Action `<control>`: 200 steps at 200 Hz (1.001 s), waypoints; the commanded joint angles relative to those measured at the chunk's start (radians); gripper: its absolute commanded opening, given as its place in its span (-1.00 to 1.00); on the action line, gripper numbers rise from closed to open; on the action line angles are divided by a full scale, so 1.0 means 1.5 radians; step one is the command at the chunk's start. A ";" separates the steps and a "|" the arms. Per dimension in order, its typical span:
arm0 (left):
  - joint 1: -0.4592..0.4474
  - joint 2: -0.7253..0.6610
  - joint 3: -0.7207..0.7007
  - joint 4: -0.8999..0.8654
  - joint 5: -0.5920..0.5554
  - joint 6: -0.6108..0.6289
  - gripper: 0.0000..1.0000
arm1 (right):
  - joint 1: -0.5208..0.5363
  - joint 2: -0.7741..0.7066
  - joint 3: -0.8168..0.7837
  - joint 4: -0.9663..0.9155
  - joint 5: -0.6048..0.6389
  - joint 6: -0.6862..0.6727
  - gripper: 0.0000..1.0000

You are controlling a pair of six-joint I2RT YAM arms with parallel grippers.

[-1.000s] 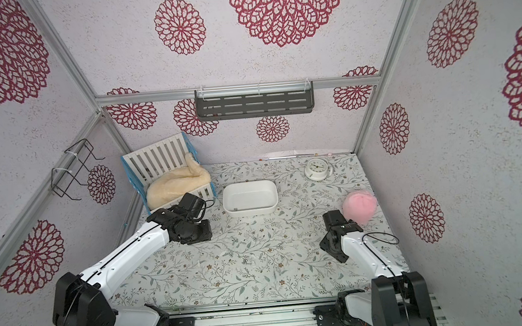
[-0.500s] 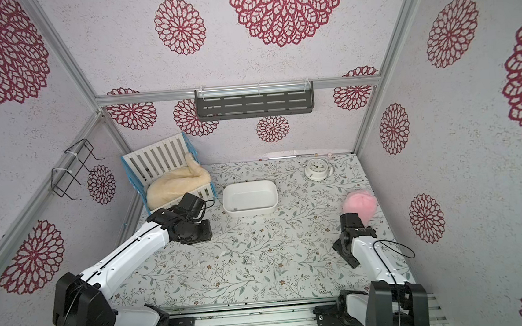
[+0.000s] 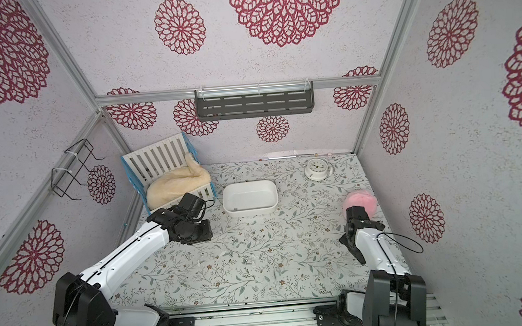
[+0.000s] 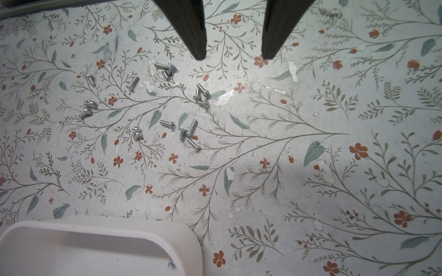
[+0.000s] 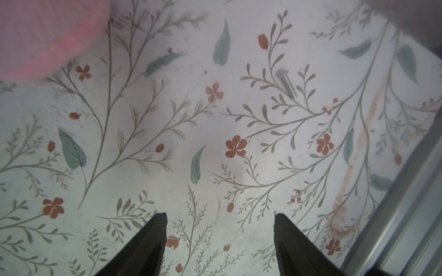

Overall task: Put the screws on the desktop into the storage box
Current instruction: Pick up the screw from the center of the board.

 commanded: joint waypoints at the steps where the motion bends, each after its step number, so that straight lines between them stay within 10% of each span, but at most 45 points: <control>1: 0.002 -0.004 0.006 0.008 0.004 0.005 -0.12 | -0.034 0.015 0.028 0.004 0.056 -0.023 0.51; 200: 0.003 0.014 0.016 0.008 0.008 0.008 -0.13 | -0.252 0.150 0.066 0.103 -0.032 -0.109 0.07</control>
